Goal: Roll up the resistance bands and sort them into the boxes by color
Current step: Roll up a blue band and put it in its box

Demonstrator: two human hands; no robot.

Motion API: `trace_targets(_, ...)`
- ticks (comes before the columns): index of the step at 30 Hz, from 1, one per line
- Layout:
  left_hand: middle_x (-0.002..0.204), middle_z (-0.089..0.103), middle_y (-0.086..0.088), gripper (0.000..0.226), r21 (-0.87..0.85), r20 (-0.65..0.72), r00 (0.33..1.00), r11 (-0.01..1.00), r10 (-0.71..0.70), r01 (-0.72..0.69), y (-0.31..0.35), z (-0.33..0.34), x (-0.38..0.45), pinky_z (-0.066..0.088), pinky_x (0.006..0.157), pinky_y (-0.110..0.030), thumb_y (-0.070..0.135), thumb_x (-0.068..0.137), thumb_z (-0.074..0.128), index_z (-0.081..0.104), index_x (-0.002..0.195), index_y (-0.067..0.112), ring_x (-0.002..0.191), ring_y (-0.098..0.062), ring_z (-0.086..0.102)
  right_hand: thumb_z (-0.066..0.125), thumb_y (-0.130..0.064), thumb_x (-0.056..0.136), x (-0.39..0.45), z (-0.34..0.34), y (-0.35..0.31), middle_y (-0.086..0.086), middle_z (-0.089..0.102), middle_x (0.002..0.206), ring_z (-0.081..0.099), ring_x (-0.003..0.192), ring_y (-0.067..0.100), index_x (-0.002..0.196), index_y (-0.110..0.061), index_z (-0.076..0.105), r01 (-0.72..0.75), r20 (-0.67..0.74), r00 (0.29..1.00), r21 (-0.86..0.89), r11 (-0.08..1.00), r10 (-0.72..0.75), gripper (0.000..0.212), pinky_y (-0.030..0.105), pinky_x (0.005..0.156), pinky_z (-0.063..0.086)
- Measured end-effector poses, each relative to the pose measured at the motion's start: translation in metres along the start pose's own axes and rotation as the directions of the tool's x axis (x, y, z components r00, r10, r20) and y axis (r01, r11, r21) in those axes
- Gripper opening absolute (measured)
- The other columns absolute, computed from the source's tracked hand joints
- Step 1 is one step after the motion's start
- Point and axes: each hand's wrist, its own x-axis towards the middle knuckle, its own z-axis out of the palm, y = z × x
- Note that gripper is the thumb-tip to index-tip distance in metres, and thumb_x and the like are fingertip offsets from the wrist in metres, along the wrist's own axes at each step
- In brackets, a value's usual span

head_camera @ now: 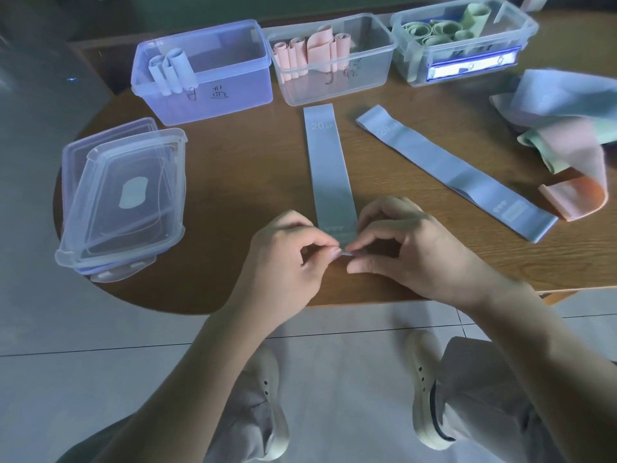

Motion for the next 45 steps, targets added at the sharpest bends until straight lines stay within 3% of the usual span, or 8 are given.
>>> trace_targets(6,0.092,0.058,0.011,0.011,-0.035,0.042,0.996,0.997,-0.073,0.075,0.004,0.001,0.001,0.042,0.070,-0.012,0.012,0.085,0.077,0.073,0.084,0.022,0.085,-0.003,0.056,0.074,-0.034,0.087,0.002,0.004,-0.004,-0.012,0.057,0.100,0.056,0.097,0.010,0.092,-0.027,0.078,-0.038,-0.054,0.998,-0.013,0.999,0.037,0.009,0.029,0.087,0.047)
trace_targets(12,0.095,0.057,0.005,0.005,0.077,0.007,1.000,0.997,-0.025,0.025,-0.001,0.010,0.000,0.049,0.069,-0.025,0.012,0.093,0.068,0.072,0.090,0.015,0.084,-0.007,0.054,0.082,-0.021,0.082,0.008,0.003,-0.009,-0.007,0.059,0.098,0.057,0.086,0.001,0.080,-0.024,0.067,-0.166,-0.106,0.979,0.074,0.983,0.174,0.015,0.007,0.078,0.037)
trace_targets(17,0.092,0.061,0.004,0.010,0.048,-0.022,0.999,0.998,0.038,-0.037,-0.002,0.009,0.000,0.049,0.070,-0.023,0.004,0.089,0.072,0.070,0.090,0.014,0.083,-0.007,0.055,0.083,-0.027,0.081,0.011,0.007,-0.011,-0.010,0.060,0.094,0.056,0.081,-0.001,0.074,-0.027,0.063,-0.240,-0.141,0.960,0.042,0.970,0.243,0.021,0.008,0.072,0.038)
trace_targets(21,0.088,0.065,0.005,0.012,0.049,-0.021,0.996,0.996,0.082,-0.080,-0.002,0.010,0.000,0.052,0.069,-0.031,0.001,0.091,0.069,0.070,0.090,0.012,0.081,-0.009,0.059,0.084,-0.028,0.080,0.012,0.007,-0.011,-0.012,0.058,0.091,0.054,0.077,-0.003,0.069,-0.031,0.059,-0.254,-0.162,0.953,0.032,0.967,0.256,0.027,0.008,0.069,0.036)
trace_targets(28,0.096,0.061,0.000,0.007,0.088,-0.007,0.997,0.994,0.073,-0.072,-0.003,0.010,-0.001,0.048,0.068,-0.024,0.019,0.091,0.073,0.074,0.094,0.014,0.082,-0.008,0.054,0.083,-0.026,0.081,0.011,0.010,-0.007,-0.006,0.057,0.098,0.053,0.079,-0.001,0.074,-0.019,0.064,-0.176,-0.216,0.963,-0.051,0.983,0.161,0.022,0.008,0.071,0.039)
trace_targets(34,0.092,0.060,-0.003,0.003,0.071,-0.050,0.998,0.997,0.039,-0.035,-0.004,0.012,0.003,0.046,0.066,-0.021,0.012,0.088,0.077,0.077,0.088,0.009,0.076,-0.010,0.054,0.074,-0.030,0.088,0.006,0.009,0.001,-0.011,0.058,0.104,0.060,0.096,0.016,0.086,-0.014,0.072,0.012,-0.148,0.989,-0.031,0.999,-0.016,0.016,0.041,0.080,0.053)
trace_targets(41,0.089,0.065,0.004,0.005,0.017,-0.070,0.998,1.000,0.001,0.000,-0.004,0.010,0.006,0.048,0.067,-0.017,0.015,0.085,0.081,0.076,0.087,0.015,0.078,-0.004,0.056,0.082,-0.021,0.083,0.007,0.005,0.004,-0.006,0.060,0.103,0.060,0.095,0.017,0.087,-0.015,0.077,-0.006,-0.152,0.988,-0.049,0.999,-0.001,0.009,0.030,0.087,0.049)
trace_targets(45,0.083,0.065,0.005,0.007,0.037,-0.044,0.996,0.996,0.077,-0.076,-0.005,0.010,0.007,0.050,0.067,-0.024,0.011,0.089,0.076,0.071,0.085,0.013,0.076,-0.008,0.057,0.081,-0.018,0.084,0.009,0.006,0.001,-0.004,0.059,0.101,0.060,0.090,0.013,0.085,-0.014,0.076,-0.035,-0.177,0.984,-0.046,0.998,0.026,0.007,0.024,0.084,0.047)
